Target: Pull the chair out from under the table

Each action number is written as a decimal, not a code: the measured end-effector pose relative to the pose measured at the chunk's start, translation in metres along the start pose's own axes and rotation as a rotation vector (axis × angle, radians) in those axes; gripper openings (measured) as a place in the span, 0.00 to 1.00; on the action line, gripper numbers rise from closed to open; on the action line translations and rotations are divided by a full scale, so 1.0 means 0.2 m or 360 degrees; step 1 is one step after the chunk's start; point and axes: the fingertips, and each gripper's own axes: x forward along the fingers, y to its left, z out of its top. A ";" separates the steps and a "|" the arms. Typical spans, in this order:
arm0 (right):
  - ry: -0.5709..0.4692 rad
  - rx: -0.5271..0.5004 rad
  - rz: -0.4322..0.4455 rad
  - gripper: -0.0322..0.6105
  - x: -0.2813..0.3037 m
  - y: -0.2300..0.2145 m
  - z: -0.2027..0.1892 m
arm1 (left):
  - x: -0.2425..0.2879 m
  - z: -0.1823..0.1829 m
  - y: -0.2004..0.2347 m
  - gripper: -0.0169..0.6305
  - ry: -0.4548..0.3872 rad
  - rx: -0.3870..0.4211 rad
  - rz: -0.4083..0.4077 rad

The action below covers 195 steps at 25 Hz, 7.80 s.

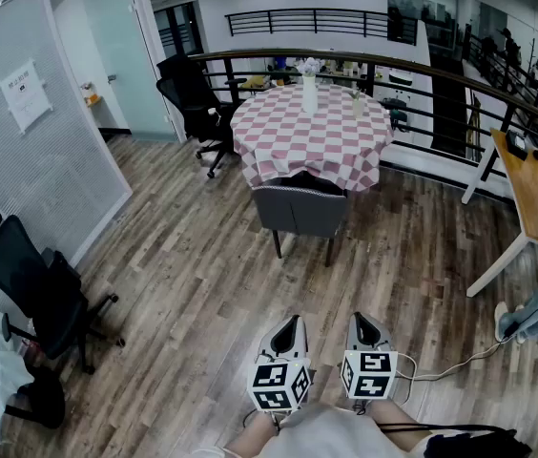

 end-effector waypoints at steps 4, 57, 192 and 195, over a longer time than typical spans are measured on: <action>-0.0003 0.0010 0.0003 0.08 0.02 0.00 0.01 | 0.02 0.01 0.01 0.03 -0.0003 -0.0002 -0.0008; 0.0065 0.0048 0.0031 0.08 0.91 -0.34 0.31 | 0.91 0.22 0.23 0.03 0.0058 -0.0059 0.0057; 0.0510 0.0371 -0.0220 0.08 2.31 -0.90 0.49 | 2.72 -0.16 1.17 0.28 0.1798 0.1811 -0.1448; 0.0516 0.0383 -0.0223 0.08 2.31 -0.90 0.48 | 2.71 -0.18 1.17 0.26 0.1808 0.1794 -0.1465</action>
